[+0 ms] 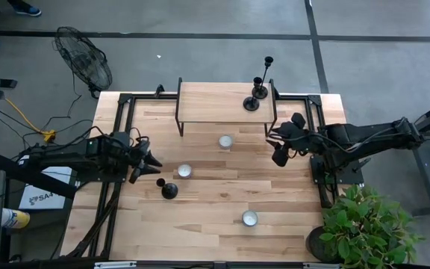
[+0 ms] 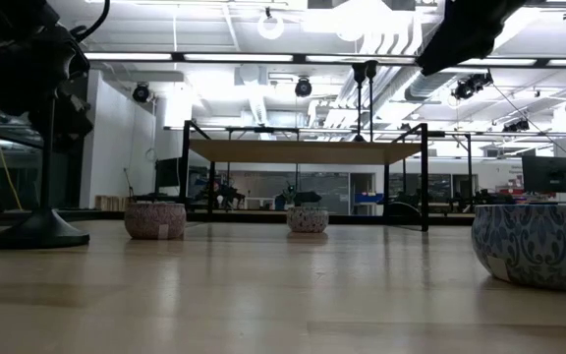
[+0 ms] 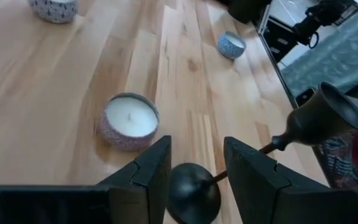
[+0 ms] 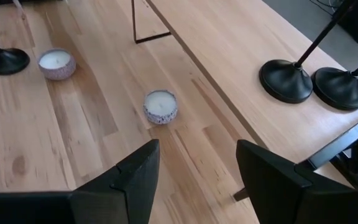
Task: Pick & Place candle stick holders
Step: Put the black candle holder on the shelf
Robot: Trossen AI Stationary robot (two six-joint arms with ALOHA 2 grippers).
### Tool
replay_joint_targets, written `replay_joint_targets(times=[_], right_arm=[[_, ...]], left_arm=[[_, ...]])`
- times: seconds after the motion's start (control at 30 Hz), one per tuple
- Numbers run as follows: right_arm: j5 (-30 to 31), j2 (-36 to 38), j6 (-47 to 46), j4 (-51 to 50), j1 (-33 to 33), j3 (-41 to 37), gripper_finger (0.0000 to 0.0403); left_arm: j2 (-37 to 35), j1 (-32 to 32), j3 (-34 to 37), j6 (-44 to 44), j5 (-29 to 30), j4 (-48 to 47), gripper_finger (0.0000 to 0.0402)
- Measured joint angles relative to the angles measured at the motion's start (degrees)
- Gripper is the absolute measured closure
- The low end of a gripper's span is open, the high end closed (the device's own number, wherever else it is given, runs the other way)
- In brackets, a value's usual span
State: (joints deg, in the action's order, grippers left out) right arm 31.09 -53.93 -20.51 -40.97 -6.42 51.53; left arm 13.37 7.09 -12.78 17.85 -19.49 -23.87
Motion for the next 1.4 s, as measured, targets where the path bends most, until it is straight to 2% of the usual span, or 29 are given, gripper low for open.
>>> replay_joint_targets(times=[0.2, 0.53, 0.67, 0.87, 1.2, 1.4], right_arm=[[0.0, 0.0, 0.21, -0.59, 0.0, 0.0, 0.0194], [-0.01, -0.01, 1.41, -0.57, 0.0, 0.0, 0.0194], [-0.02, -0.02, 1.49, -0.57, 0.0, 0.0, 0.0194], [-0.85, -0.02, 1.49, -0.57, 0.0, 0.0, 0.0194], [-1.07, -0.02, 1.33, -0.55, 0.0, 0.0, 0.0194], [-1.09, -0.02, 1.36, -0.52, 0.0, 0.0, 0.0194]], left_arm=[[0.02, -0.02, 0.0, 0.04, -6.56, -1.67, 0.0257], [0.02, -0.04, 0.0, -1.83, -5.91, -0.87, 0.0257], [0.0, -2.18, 0.0, -4.45, -6.51, 0.04, 0.0257], [0.02, -8.34, 0.0, -4.58, -2.93, -0.31, 0.0257], [0.02, -15.53, 0.0, -5.65, 9.26, -0.11, 0.0257], [0.0, -15.76, 0.0, -5.56, 9.88, 0.39, 0.0257]])
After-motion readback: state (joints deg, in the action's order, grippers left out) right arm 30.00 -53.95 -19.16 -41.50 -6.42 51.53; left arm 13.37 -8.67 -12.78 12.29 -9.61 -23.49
